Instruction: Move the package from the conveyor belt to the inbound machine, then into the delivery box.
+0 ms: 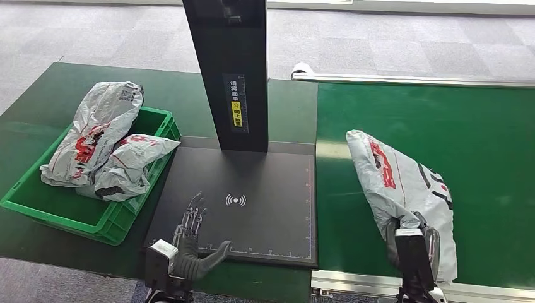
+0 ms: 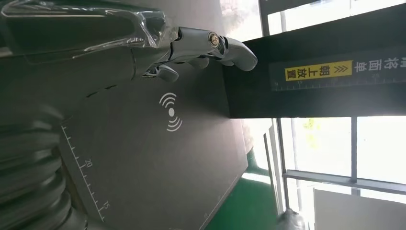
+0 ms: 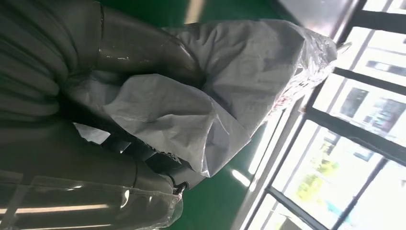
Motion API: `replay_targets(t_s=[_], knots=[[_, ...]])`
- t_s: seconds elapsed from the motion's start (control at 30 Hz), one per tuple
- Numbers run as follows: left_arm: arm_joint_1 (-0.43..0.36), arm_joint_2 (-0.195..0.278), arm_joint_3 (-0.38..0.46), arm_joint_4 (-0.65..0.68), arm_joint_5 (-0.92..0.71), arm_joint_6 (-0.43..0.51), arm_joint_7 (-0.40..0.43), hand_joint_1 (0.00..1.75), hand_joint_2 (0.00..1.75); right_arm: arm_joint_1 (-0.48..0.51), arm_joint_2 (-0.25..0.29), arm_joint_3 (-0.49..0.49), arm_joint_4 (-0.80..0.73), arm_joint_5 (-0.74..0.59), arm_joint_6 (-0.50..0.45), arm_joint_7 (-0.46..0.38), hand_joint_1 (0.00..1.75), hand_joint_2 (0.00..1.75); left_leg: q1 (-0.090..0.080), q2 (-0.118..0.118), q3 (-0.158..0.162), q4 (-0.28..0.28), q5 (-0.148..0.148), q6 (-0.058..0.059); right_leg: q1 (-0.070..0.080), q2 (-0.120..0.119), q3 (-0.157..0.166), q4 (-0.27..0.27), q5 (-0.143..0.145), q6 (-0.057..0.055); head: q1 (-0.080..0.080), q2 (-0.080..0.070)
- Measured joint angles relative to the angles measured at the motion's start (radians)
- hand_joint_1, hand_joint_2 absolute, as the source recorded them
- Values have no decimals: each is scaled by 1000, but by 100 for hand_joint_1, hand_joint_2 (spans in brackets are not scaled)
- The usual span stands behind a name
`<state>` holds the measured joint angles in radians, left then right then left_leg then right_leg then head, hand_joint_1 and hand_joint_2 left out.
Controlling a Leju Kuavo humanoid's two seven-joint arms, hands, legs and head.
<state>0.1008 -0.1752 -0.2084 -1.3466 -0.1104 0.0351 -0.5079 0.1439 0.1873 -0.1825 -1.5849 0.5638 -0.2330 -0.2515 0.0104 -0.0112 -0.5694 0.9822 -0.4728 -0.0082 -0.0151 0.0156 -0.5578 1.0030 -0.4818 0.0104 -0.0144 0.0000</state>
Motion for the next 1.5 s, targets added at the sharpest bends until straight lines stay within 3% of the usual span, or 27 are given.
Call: replay_targets(t_s=[0.2,0.43,0.63,0.97,1.07,1.3,1.5], knots=[[-28,11,23,1,-52,5,-21,0,175,-40,-82,79,-84,-54,11,-56,175,175,0,0,0,0,0,0,0,0,1,0,0,0,0,0],[-94,21,84,14,-91,2,-39,0,175,-251,-162,252,-38,-18,135,-58,175,175,0,0,2,0,3,0,0,0,2,0,1,-1,0,0],[-133,23,130,32,-99,-6,-42,0,175,-410,-184,374,83,7,164,-51,175,175,0,0,1,0,3,0,0,-1,2,1,2,0,0,0],[-139,24,152,43,-100,-11,-42,0,175,-455,-199,425,137,9,184,-49,175,175,0,0,0,0,3,1,0,0,1,1,2,-1,0,0],[-150,25,160,46,-98,-2,-44,0,175,-518,-183,457,199,8,243,-48,175,175,0,1,0,0,3,0,1,0,1,1,2,-1,0,0],[-163,33,182,45,-82,22,-44,0,175,-711,-74,584,473,-66,326,-68,175,175,2,0,0,0,5,-1,2,0,1,1,3,-1,0,0],[-153,52,210,17,-92,27,-37,0,175,-754,10,705,650,-106,354,-106,175,175,2,0,-1,0,5,-1,2,0,0,1,3,-1,0,0]])
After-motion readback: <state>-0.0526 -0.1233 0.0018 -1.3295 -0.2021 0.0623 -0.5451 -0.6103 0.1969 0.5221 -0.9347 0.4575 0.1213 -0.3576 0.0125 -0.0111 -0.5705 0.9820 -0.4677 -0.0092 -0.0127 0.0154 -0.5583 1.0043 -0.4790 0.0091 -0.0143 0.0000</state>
